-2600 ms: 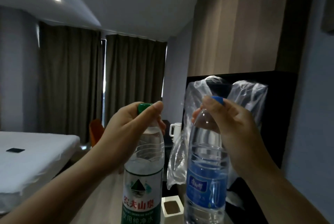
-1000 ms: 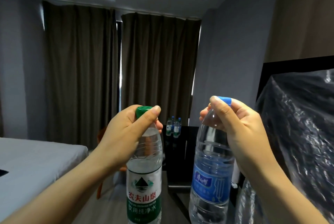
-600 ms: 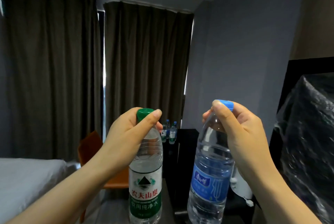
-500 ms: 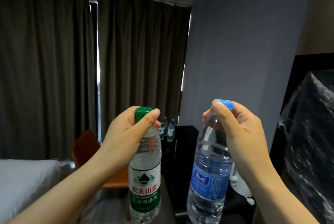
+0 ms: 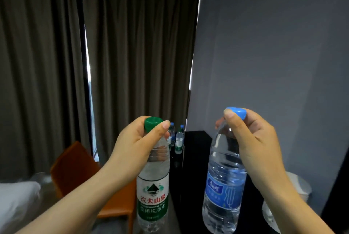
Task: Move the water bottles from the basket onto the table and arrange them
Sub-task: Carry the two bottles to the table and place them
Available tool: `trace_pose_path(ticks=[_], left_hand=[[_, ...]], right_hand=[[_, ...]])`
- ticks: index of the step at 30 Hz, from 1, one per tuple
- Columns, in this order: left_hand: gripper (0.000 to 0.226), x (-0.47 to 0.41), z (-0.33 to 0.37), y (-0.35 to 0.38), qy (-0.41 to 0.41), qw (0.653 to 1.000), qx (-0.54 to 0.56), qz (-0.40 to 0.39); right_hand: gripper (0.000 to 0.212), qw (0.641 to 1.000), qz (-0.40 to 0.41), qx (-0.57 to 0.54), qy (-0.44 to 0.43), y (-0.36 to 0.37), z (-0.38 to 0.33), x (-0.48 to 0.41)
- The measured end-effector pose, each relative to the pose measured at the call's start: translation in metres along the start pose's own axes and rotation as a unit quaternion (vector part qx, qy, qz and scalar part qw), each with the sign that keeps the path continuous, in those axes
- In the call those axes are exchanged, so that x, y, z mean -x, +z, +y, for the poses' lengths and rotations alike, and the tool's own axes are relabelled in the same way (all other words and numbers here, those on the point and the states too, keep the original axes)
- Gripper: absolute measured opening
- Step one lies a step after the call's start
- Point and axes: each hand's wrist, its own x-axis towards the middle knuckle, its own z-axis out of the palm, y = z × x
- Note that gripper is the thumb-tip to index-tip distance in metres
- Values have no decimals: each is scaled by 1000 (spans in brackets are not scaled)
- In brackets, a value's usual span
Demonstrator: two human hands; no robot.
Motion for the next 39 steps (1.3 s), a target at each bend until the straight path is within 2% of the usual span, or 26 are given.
trace_pose_path(ticks=[9, 18, 23, 28, 34, 39], left_hand=[[35, -103, -88, 22, -20, 1000, 15, -2], [40, -203, -196, 36, -44, 997, 49, -52], [29, -267, -261, 42, -53, 993, 73, -76], [20, -317, -325, 58, -44, 989, 64, -123], [36, -363, -389, 88, -77, 978, 95, -168], [37, -398, -436, 118, -84, 973, 88, -198]], right_hand=[[20, 1000, -2, 11, 19, 38, 104, -84], [14, 998, 19, 45, 42, 92, 205, -138], [30, 992, 42, 105, 59, 124, 262, -161], [28, 985, 58, 120, 111, 151, 318, -181], [33, 974, 77, 143, 157, 167, 380, -209], [29, 969, 81, 148, 180, 167, 437, -235]])
